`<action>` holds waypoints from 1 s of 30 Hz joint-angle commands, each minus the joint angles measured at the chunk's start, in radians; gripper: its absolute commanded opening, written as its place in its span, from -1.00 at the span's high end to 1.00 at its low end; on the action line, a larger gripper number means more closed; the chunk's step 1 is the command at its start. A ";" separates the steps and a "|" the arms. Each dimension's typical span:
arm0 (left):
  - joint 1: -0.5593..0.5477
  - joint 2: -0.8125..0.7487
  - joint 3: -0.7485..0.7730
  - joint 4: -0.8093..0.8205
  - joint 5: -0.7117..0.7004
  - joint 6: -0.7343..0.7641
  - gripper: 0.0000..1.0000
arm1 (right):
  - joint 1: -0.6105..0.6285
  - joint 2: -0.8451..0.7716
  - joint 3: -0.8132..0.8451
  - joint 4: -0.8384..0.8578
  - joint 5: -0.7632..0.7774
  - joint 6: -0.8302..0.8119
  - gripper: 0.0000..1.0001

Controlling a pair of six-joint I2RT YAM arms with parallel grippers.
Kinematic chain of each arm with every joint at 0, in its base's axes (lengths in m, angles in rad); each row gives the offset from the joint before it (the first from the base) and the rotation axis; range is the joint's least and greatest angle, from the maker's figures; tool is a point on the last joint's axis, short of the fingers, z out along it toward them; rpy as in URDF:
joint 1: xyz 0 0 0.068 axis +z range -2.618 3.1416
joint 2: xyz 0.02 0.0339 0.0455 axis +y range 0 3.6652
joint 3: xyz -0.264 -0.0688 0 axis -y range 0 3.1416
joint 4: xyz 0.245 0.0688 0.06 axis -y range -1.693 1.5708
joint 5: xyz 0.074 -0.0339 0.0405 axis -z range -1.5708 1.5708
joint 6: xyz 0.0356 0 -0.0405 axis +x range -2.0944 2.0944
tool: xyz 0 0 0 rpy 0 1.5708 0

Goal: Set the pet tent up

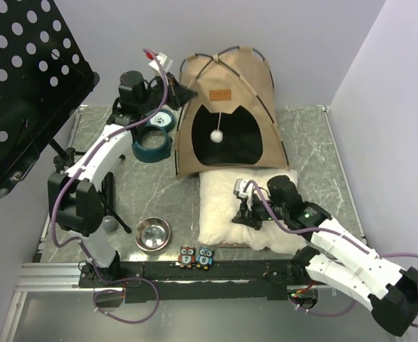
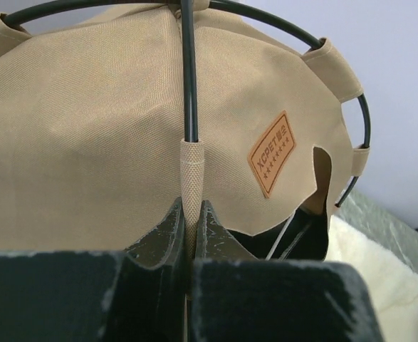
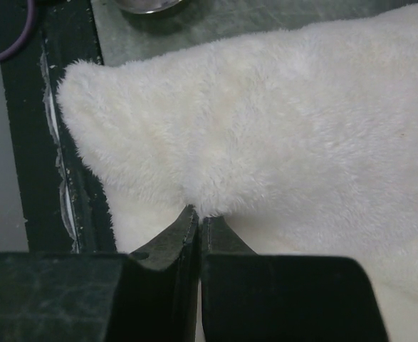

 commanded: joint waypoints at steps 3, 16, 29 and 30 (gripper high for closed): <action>-0.034 0.027 0.031 0.002 0.012 0.062 0.89 | 0.096 0.056 0.096 0.069 -0.034 0.007 0.75; 0.090 -0.413 -0.223 -0.228 -0.017 -0.081 -0.99 | -0.111 0.007 0.418 -0.392 -0.042 0.168 -1.00; -0.064 -0.685 -0.640 -0.451 0.121 -0.209 -0.84 | -0.479 0.090 0.495 -0.754 0.136 0.475 -0.95; -0.095 -0.685 -0.682 -0.429 0.116 -0.223 -0.85 | -0.551 0.098 0.472 -0.773 0.100 0.496 -0.95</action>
